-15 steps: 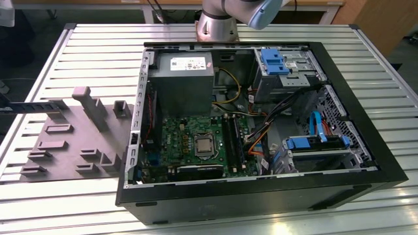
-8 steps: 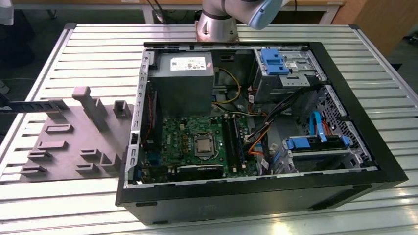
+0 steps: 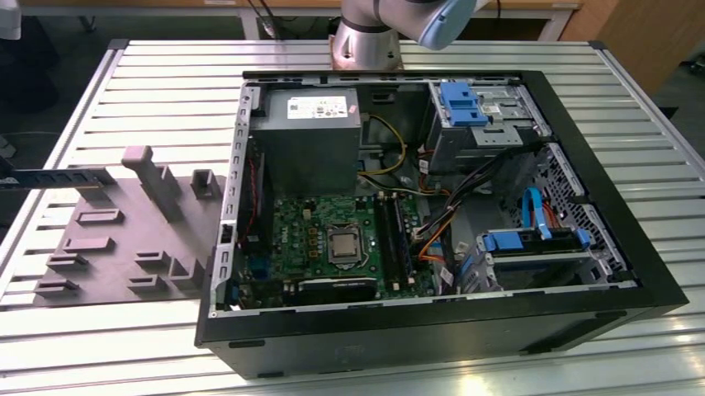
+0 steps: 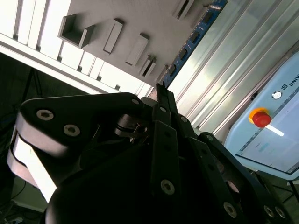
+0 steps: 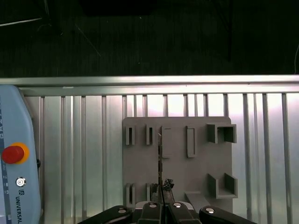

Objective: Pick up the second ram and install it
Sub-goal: 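Pick up the second ram and move it above second insertion slot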

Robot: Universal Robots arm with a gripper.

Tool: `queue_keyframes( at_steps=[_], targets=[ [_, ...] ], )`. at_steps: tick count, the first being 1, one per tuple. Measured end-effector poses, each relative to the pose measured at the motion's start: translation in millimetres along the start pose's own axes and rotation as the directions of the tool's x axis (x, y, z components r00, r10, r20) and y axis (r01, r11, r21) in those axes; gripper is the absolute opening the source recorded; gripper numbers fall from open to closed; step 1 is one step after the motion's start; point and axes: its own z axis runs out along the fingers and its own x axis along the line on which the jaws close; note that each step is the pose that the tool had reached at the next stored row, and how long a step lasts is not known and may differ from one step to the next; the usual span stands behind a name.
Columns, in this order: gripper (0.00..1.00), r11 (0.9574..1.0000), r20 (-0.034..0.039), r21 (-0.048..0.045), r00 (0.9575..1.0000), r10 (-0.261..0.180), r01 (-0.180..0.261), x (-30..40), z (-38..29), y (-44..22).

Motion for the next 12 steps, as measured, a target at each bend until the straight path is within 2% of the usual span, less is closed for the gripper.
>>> queue_keyframes(
  at_steps=[12],
  targets=[
    [0.12, 1.0000, -0.0001, -0.0001, 1.0000, 0.000, 0.000, -0.6, -2.5, 0.1]
  ],
)
